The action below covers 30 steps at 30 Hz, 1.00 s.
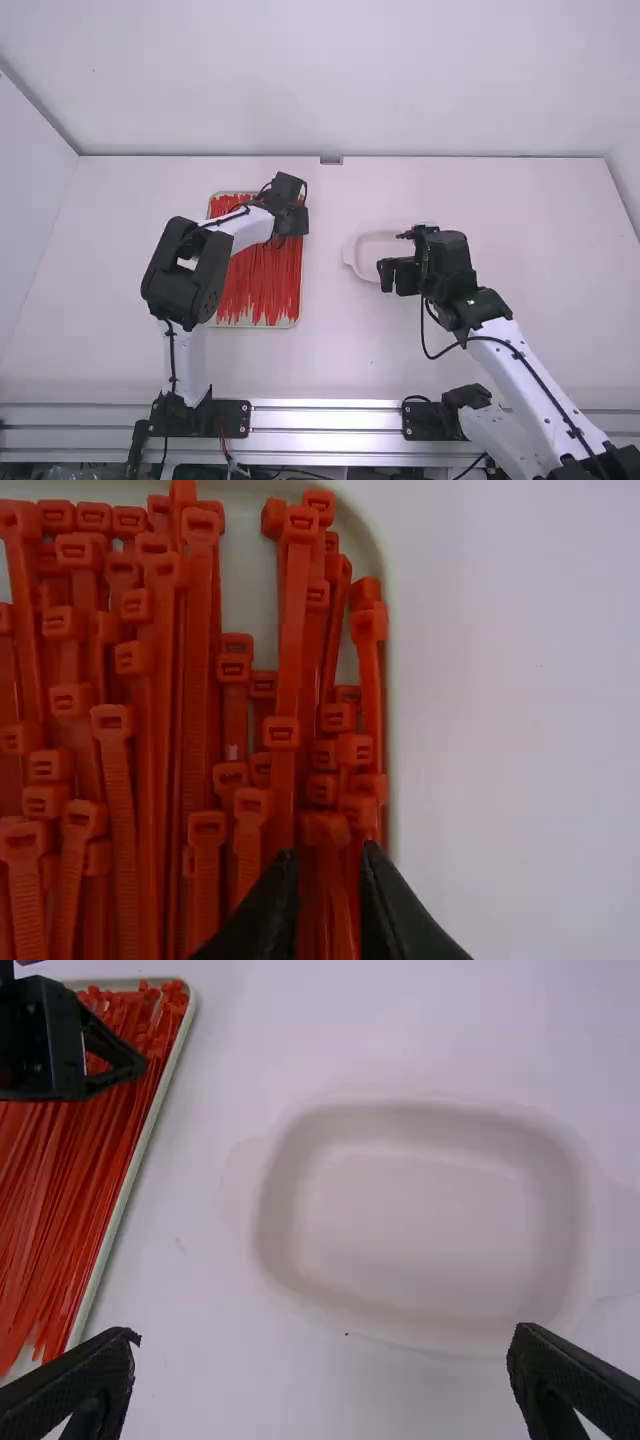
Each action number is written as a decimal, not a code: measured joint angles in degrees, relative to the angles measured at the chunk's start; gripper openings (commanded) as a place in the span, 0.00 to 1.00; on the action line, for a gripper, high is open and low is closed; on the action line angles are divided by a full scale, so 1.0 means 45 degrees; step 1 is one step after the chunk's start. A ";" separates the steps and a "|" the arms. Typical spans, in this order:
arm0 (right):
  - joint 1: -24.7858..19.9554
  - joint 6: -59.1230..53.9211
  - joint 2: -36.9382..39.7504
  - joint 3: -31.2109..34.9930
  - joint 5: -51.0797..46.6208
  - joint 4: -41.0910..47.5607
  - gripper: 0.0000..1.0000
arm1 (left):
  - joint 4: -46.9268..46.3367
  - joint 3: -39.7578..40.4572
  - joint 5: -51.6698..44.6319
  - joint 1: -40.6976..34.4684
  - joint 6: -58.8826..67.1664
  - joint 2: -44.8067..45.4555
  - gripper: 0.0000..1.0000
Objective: Fasten the cable tie
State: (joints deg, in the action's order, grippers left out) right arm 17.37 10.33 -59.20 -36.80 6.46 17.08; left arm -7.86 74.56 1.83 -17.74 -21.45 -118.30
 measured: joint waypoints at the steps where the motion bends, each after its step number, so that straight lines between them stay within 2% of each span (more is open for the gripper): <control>1: 0.0000 0.0000 0.0000 0.0000 0.0000 0.0000 1.00 | 0.0000 0.0000 0.0010 0.0005 -0.0010 0.0000 0.17; 6: -0.0005 0.0005 0.0000 0.0000 0.0000 0.0000 1.00 | 0.0039 0.0000 0.0053 0.0000 -0.0151 0.0005 0.12; 30: -0.0005 0.0010 0.0000 0.0000 0.0010 -0.0029 1.00 | 0.0262 0.0000 0.0083 0.0010 -0.0291 0.0000 0.15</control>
State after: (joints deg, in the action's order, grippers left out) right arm 17.34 10.37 -59.20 -36.80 6.50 16.95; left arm -6.68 74.56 2.20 -17.69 -22.76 -118.30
